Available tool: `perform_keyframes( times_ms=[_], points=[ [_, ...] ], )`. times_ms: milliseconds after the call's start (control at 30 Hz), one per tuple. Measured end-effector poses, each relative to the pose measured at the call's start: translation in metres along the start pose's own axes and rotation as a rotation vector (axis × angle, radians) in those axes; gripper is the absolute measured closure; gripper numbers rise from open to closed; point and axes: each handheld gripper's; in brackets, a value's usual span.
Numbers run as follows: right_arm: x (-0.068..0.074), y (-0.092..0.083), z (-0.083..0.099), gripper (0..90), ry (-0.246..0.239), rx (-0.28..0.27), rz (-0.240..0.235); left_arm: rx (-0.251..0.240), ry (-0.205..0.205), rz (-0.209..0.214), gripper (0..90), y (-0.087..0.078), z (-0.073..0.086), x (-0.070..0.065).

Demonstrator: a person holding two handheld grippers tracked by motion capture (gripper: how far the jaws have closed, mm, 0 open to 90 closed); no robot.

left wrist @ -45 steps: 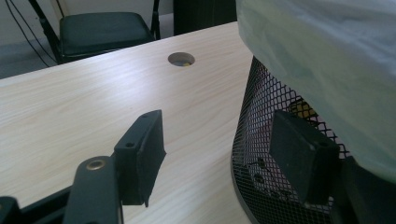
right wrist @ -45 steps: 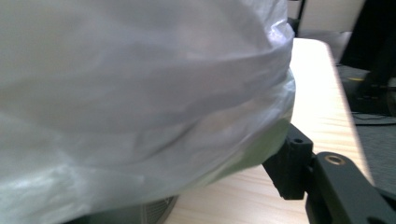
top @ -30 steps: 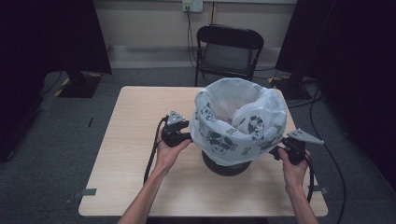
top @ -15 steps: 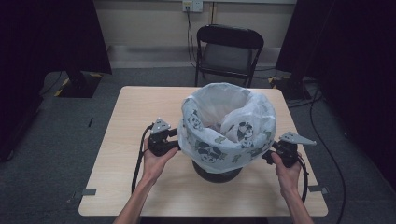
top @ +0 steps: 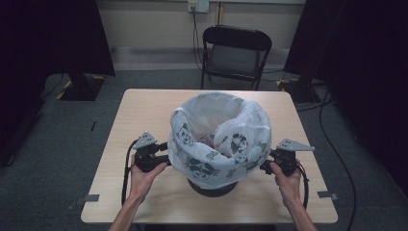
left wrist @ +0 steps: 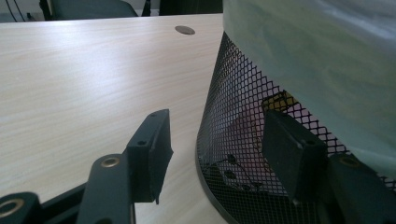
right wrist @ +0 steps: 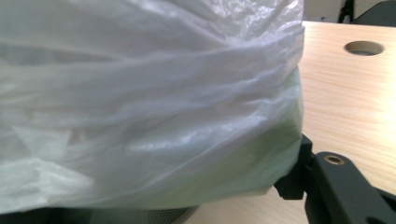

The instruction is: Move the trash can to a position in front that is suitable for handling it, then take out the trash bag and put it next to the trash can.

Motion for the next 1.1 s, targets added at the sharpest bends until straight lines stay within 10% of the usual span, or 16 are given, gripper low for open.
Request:
perform_keyframes(
  times_ms=[500, 800, 1100],
  points=[
    [0.017, 0.009, -0.004, 33.7, -0.037, 0.042, -0.027, 0.013, -0.048, 0.033, 31.7, -0.032, 0.011, 0.004],
    [0.006, 0.004, -0.005, 19.5, -0.024, 0.084, 0.033, -0.003, -0.046, -0.064, 30.4, -0.045, 0.011, 0.018],
    [-0.014, -0.008, 0.0, 35.5, 0.017, 0.082, 0.082, -0.057, -0.076, -0.066, 30.6, -0.064, 0.0, 0.029]
  ],
)
Point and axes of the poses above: each handheld gripper's, and its own axes: y roughly forward along the jaws, z roughly out of its underside, x roughly to its left, and after that the axes turned 9 degrees about z, right-handed
